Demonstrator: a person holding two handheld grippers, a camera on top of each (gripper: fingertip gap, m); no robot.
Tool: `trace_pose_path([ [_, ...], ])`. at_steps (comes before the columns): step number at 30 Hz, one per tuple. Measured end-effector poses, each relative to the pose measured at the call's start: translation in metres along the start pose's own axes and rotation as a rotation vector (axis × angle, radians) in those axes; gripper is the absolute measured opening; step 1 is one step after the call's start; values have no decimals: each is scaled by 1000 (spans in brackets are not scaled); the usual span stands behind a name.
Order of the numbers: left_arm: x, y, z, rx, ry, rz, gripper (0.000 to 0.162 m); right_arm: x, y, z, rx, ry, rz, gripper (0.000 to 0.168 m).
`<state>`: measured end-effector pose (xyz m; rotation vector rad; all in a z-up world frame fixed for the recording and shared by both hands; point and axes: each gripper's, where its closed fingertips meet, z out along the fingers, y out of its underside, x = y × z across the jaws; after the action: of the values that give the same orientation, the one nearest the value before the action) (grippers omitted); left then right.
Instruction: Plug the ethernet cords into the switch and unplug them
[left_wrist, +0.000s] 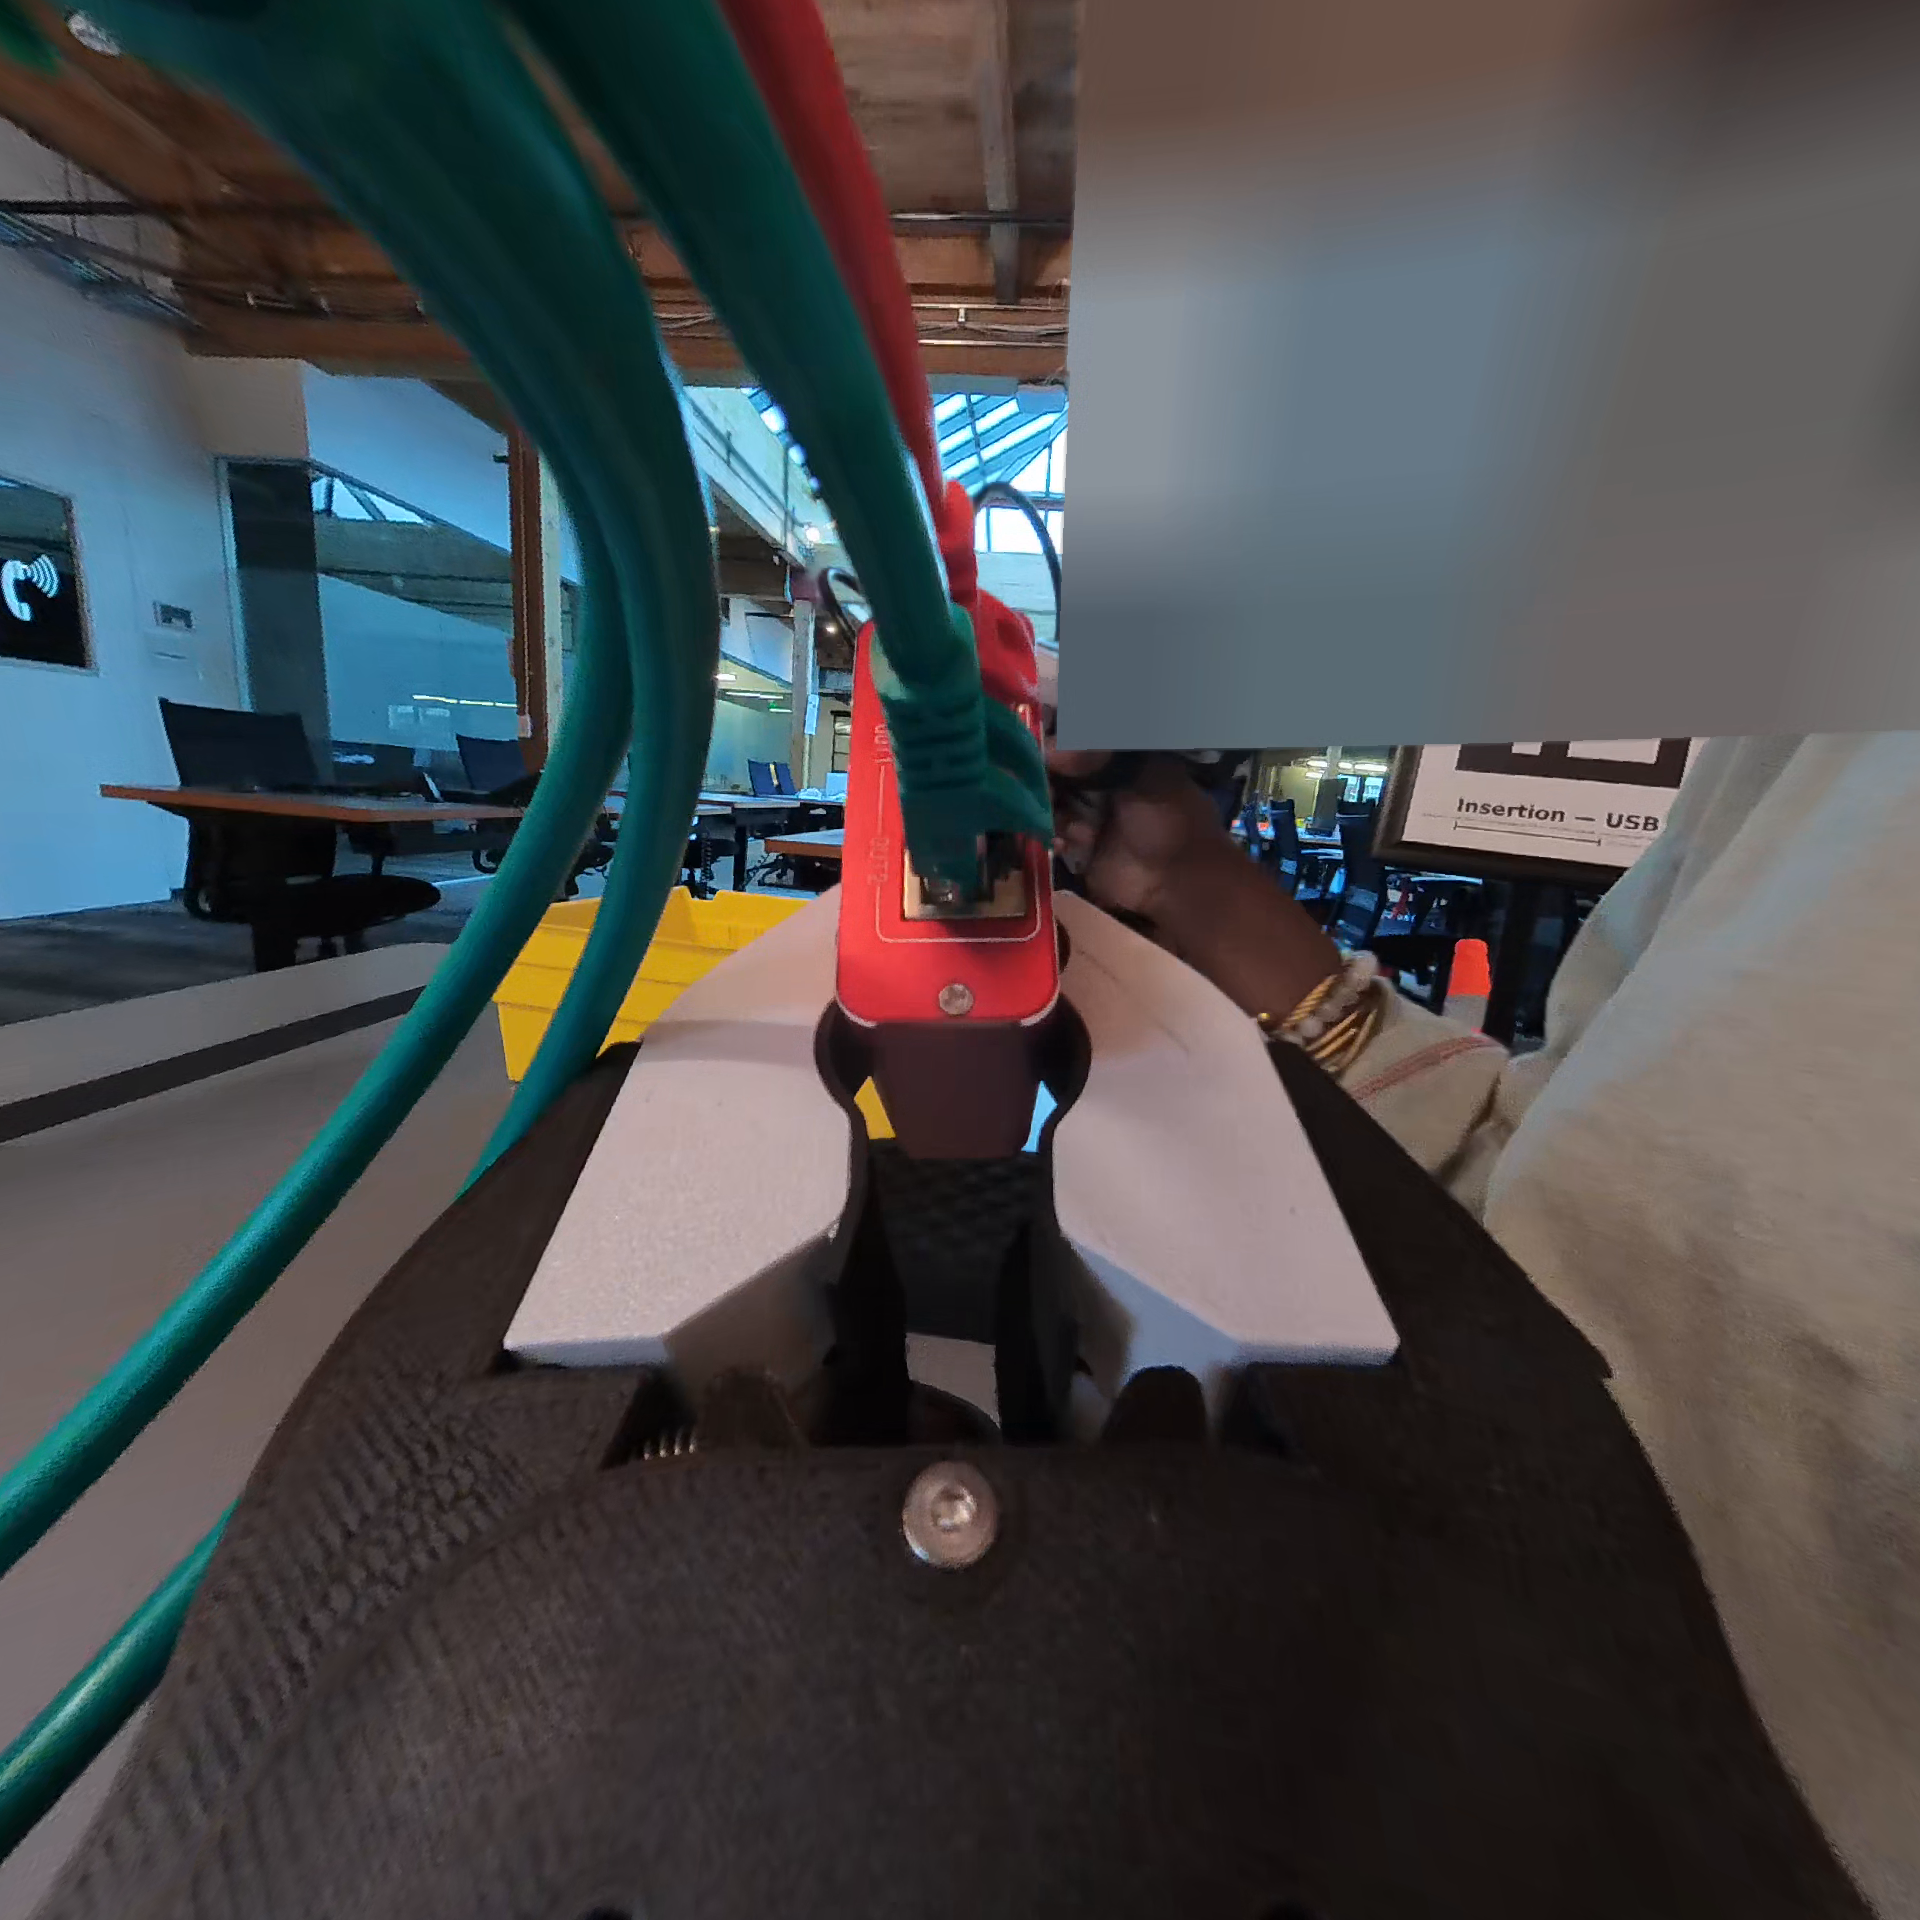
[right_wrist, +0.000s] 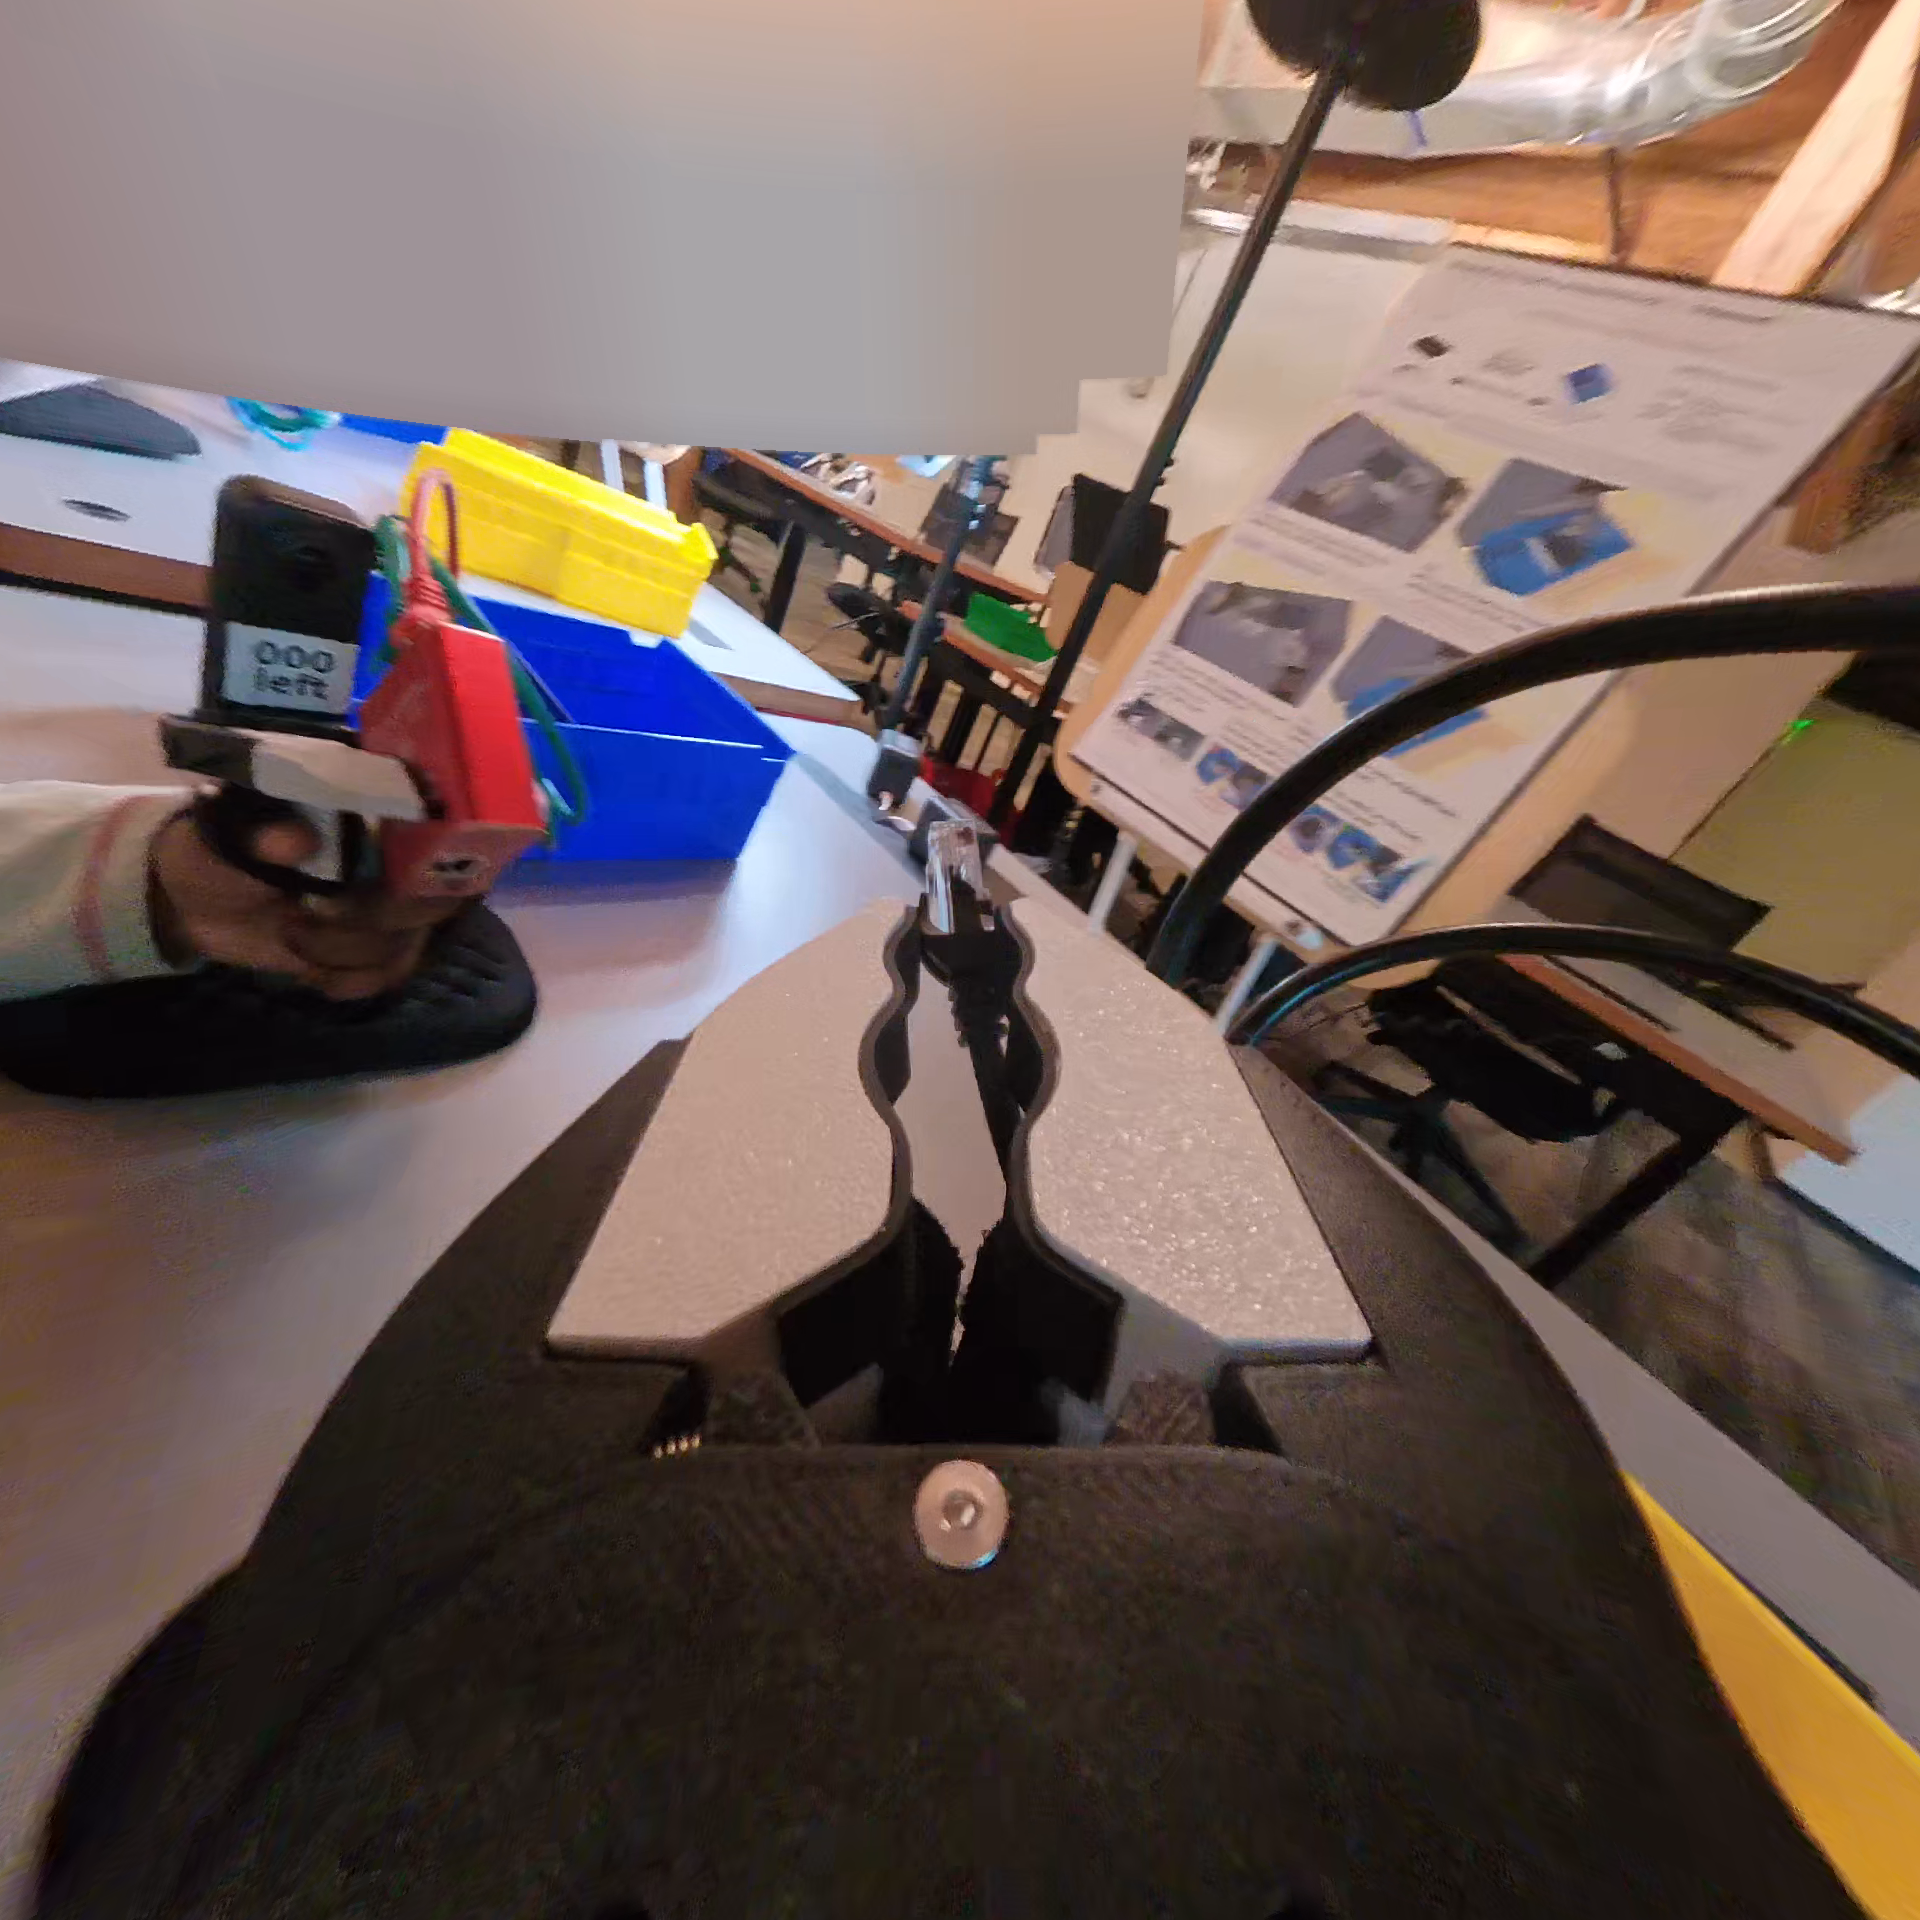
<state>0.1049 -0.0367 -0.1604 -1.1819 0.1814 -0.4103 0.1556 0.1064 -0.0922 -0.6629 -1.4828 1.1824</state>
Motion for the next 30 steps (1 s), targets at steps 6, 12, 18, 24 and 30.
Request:
trace_pose_path([
  [6, -4, -5, -3, 33, 0, -52, 28, 64, 64, -41, -34, 133, 168, 13],
  [12, -2, 4, 0, -17, 7, -43, 28, 72, 126, -49, -137, 147, 389, 14],
  [18, -3, 6, 0, -28, 3, -43, 28, 75, 161, -51, -219, 151, 657, 15],
  [24, -3, 6, 0, -32, 2, -43, 28, 71, 159, -49, -247, 79, 739, 52],
  [30, -3, 7, 0, -37, 0, -46, 28, 69, 149, -56, -290, 27, 726, 72],
])
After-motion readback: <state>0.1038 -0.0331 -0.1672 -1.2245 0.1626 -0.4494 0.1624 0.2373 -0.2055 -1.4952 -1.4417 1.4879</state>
